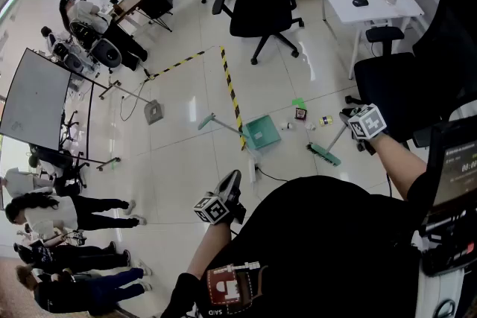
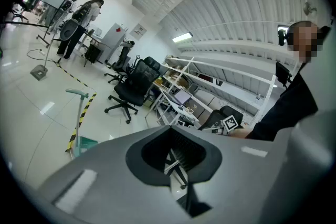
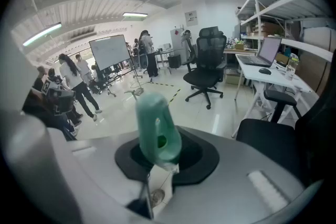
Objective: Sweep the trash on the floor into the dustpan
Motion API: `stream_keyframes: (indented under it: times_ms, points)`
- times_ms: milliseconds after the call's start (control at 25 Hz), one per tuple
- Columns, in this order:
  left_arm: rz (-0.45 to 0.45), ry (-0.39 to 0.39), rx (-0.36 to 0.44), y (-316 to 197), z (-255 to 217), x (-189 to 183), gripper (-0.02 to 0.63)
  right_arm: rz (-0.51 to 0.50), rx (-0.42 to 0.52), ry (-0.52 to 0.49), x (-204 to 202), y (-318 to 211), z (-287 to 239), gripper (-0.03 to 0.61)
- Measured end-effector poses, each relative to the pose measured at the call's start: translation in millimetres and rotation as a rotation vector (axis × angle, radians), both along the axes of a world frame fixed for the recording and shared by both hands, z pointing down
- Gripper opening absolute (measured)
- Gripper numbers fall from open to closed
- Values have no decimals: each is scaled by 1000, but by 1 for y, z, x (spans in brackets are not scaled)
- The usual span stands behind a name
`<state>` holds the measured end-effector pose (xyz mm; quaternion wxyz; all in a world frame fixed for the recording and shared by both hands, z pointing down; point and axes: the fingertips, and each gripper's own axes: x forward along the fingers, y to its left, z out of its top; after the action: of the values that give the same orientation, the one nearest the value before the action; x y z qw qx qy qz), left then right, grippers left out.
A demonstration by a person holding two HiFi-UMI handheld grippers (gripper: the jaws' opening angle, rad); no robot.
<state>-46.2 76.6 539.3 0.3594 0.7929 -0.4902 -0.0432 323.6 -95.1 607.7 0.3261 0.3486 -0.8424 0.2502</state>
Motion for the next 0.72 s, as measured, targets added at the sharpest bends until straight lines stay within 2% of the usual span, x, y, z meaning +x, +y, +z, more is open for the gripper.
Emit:
stream_keyframes:
  times_ms: [200, 360, 560, 720]
  points:
    - [-34, 19, 29, -6, 6, 4, -5, 104, -5, 8, 25, -27, 1, 46]
    - [-55, 16, 37, -20, 10, -7, -5, 170, -31, -5, 28, -53, 13, 48]
    - [-28, -52, 24, -48, 34, -45, -5, 232, -53, 3, -2, -82, 26, 46]
    - [37, -34, 6, -78, 58, -80, -5, 299, -69, 42, -36, -109, 36, 46]
